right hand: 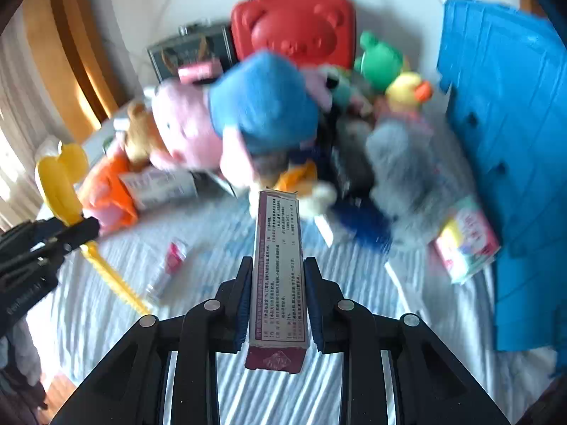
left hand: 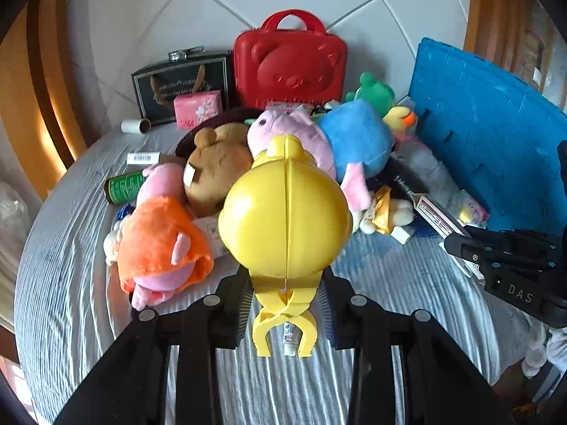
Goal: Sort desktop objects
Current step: 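Grasp the pink-and-white toothpaste box upright with the right tool, then carry the yellow tongs and toothpaste box over the blue crate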
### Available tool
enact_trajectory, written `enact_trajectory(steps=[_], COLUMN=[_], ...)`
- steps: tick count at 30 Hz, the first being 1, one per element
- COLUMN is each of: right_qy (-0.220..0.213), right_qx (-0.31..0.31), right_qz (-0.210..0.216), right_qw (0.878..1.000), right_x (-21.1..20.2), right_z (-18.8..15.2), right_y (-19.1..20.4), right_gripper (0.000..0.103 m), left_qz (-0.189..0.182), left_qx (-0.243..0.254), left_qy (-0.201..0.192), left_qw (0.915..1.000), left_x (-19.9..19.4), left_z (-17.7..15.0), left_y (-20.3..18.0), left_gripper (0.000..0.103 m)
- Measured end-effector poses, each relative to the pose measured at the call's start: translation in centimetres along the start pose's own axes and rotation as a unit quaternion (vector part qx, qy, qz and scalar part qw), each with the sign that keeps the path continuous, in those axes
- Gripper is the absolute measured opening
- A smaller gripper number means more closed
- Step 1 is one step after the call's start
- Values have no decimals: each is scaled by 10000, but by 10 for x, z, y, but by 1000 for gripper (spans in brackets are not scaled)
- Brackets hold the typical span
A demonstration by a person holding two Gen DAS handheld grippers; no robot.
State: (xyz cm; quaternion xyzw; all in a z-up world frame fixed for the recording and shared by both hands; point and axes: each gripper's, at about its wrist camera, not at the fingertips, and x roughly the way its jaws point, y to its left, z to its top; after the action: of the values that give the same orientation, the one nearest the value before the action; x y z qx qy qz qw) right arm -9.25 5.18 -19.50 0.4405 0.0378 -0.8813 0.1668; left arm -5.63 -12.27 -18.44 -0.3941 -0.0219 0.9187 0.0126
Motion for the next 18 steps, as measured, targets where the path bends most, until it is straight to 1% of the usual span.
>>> enact_trajectory(steps=[1,5,7,9,10,11,13,18], right_qy=[-85,-584,-792,-1088,-1171,-1340,-1535,-2119], right_qx=[1,-17,-39,-26,-25,-34,-62,-107], right_qz=[-34,-252,-341,-390,-405,-423,-499,-708], right_qw=[10000,9980,9963,9933,9923,9901,9869,9747], right_x=[-4,-48,-65,-87,-91,-104,-121,-176], right_z=[5,20,25,35,38,45,54,74], right_y=[1,0,-3,-15,-19,-28,-42,-103], right_gripper=[27,27,27,27,27,27,27,27], left_qz=[-47,-211,-252,-225,-222,-235,-262,-277], left_qx=[46,217,298,386,419,435,436,551], left_qy=[-91,-511,-720,-915,-1037,-1166,-1373,-1853], left_qw=[9999,9982,9966,9948,9935,9919,9892,9807], left_x=[-4,-30,-40,-50,-56,-61,-70,-91], left_z=[5,26,37,52,59,67,83,131], left_y=[-4,-23,-37,-53,-63,-74,-95,-171], left_gripper=[33,33,33,33,33,33,33,33])
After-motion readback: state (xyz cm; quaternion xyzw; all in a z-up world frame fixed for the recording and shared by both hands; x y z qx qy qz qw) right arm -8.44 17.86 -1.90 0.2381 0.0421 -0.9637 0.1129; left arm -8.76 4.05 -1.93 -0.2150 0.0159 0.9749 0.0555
